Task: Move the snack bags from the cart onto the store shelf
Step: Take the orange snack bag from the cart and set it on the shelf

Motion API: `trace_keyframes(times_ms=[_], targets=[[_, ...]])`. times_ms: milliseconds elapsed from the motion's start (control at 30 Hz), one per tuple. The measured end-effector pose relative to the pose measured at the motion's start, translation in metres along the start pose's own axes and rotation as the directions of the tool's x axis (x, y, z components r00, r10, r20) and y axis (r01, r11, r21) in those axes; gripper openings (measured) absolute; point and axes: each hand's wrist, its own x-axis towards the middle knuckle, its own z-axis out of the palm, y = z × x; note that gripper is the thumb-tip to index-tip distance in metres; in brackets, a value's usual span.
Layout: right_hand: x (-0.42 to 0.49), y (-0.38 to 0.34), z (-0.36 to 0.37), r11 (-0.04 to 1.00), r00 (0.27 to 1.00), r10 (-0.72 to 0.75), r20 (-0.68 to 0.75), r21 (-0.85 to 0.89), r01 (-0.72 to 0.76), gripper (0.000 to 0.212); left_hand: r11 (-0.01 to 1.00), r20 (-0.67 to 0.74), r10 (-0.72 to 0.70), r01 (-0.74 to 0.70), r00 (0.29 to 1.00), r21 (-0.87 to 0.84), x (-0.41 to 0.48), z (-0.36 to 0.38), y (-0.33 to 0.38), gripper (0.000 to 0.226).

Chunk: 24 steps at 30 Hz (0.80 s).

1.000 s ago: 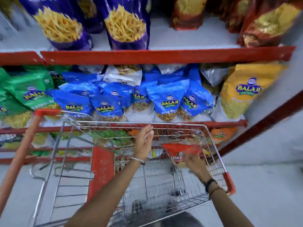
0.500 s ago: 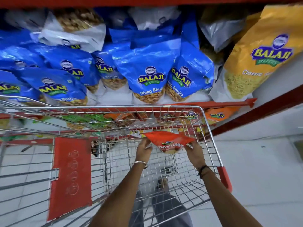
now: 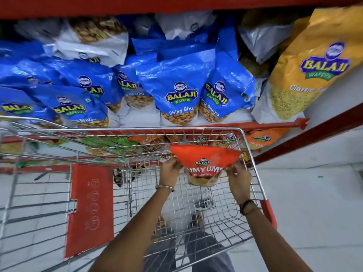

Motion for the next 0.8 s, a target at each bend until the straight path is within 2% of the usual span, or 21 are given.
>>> trace_keyframes(times_ms=[133, 233, 333, 400, 500, 600, 800], targets=[[-0.011, -0.029, -0.028, 0.991, 0.997, -0.032, 0.067, 0.132, 0.023, 0.010, 0.983, -0.032, 0.064, -0.069, 0.997, -0.170, -0.017, -0.023, 0.040, 0.023], [-0.018, -0.061, -0.055, 0.957, 0.985, -0.129, 0.117, 0.276, 0.092, 0.007, 0.972, -0.070, 0.206, -0.212, 0.976, -0.102, -0.035, -0.044, 0.079, 0.015], [-0.023, -0.108, -0.087, 0.890, 0.966, -0.249, 0.077, 0.412, 0.196, 0.025, 0.944, -0.124, 0.309, -0.320, 0.943, -0.077, -0.053, -0.065, 0.128, 0.008], [-0.026, -0.143, -0.110, 0.838, 0.949, -0.311, 0.057, 0.488, 0.246, 0.023, 0.911, -0.179, 0.390, -0.406, 0.903, -0.066, -0.066, -0.078, 0.170, 0.011], [-0.029, -0.199, -0.147, 0.747, 0.908, -0.418, -0.019, 0.562, 0.356, 0.023, 0.860, -0.248, 0.434, -0.481, 0.866, -0.173, -0.081, -0.094, 0.231, 0.019], [-0.030, -0.252, -0.182, 0.659, 0.851, -0.510, -0.125, 0.579, 0.480, 0.028, 0.784, -0.319, 0.468, -0.554, 0.824, -0.280, -0.091, -0.106, 0.291, 0.016], [-0.012, -0.346, -0.235, 0.466, 0.746, -0.587, -0.316, 0.622, 0.630, 0.028, 0.598, -0.368, 0.588, -0.693, 0.720, -0.402, -0.092, -0.126, 0.401, 0.029]])
